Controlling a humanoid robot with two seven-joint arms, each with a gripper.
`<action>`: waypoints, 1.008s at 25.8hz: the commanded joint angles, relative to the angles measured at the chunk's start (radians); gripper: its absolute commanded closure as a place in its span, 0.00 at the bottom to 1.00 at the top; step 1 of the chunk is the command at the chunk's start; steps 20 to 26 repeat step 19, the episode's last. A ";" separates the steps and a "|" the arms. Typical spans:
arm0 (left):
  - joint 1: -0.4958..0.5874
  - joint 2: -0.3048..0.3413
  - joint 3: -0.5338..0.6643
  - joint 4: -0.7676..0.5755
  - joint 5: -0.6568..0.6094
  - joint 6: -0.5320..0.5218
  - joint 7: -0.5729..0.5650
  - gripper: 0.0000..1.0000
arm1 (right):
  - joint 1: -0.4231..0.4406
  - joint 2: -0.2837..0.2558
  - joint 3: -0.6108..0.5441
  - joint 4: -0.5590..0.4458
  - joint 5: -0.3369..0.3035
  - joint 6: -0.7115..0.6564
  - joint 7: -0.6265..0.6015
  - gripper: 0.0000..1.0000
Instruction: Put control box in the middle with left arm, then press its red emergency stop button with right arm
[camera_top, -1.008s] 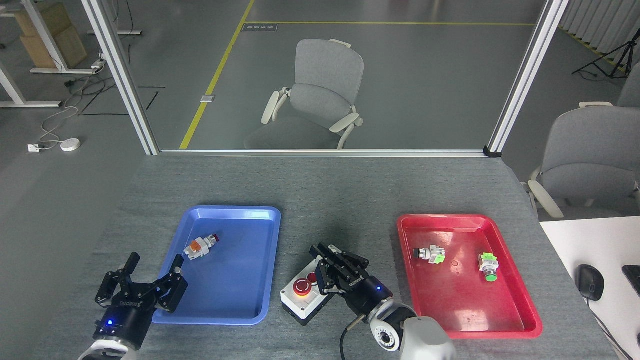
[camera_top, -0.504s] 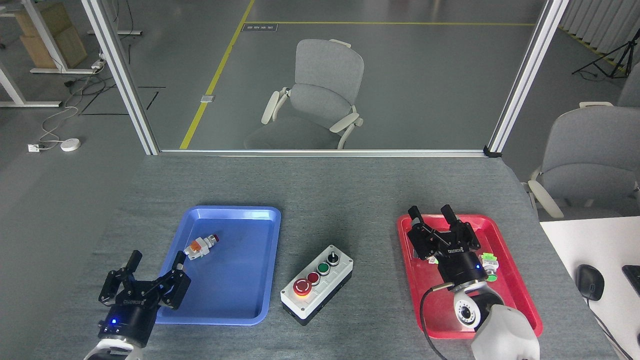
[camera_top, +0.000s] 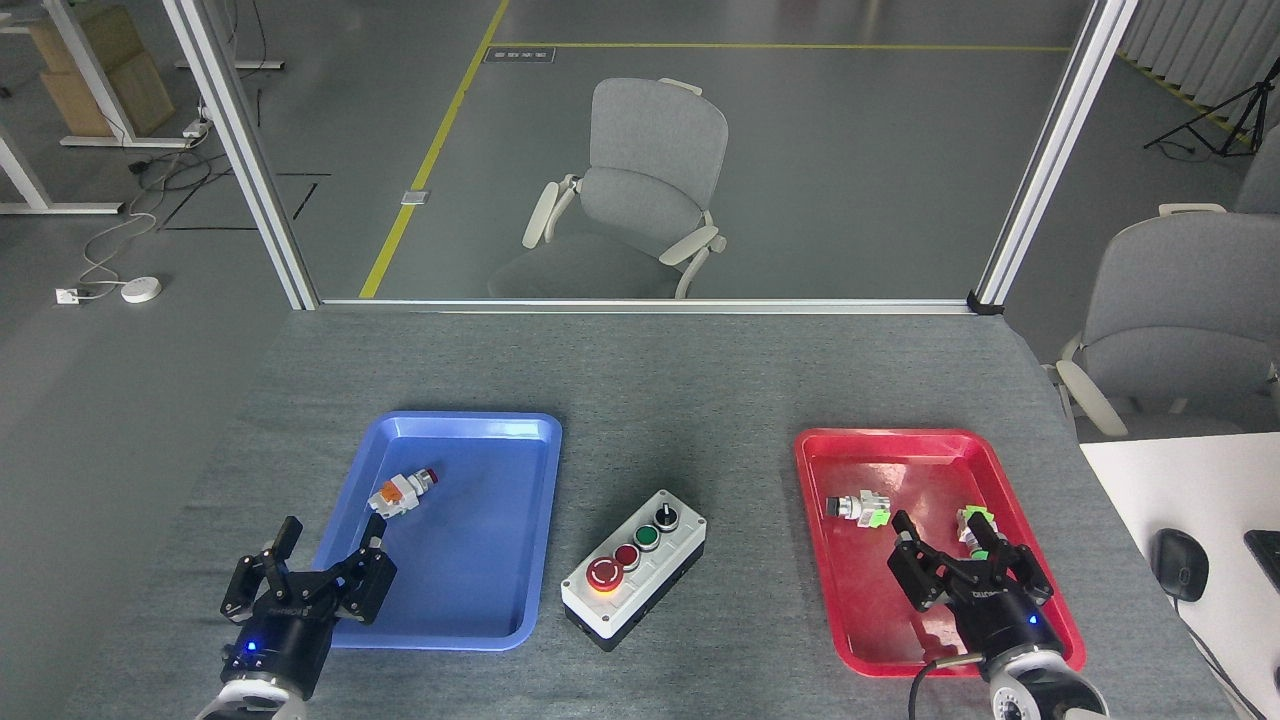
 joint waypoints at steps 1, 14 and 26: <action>0.000 0.000 0.000 0.011 0.001 0.000 -0.006 0.00 | 0.039 0.000 -0.054 -0.118 0.015 0.001 0.022 0.01; 0.000 -0.012 0.028 0.016 0.031 -0.001 0.001 0.00 | 0.034 0.017 -0.051 -0.129 0.000 0.173 -0.159 0.00; 0.000 -0.012 0.028 0.016 0.033 -0.001 0.001 0.00 | 0.037 0.022 -0.048 -0.126 0.003 0.179 -0.170 0.01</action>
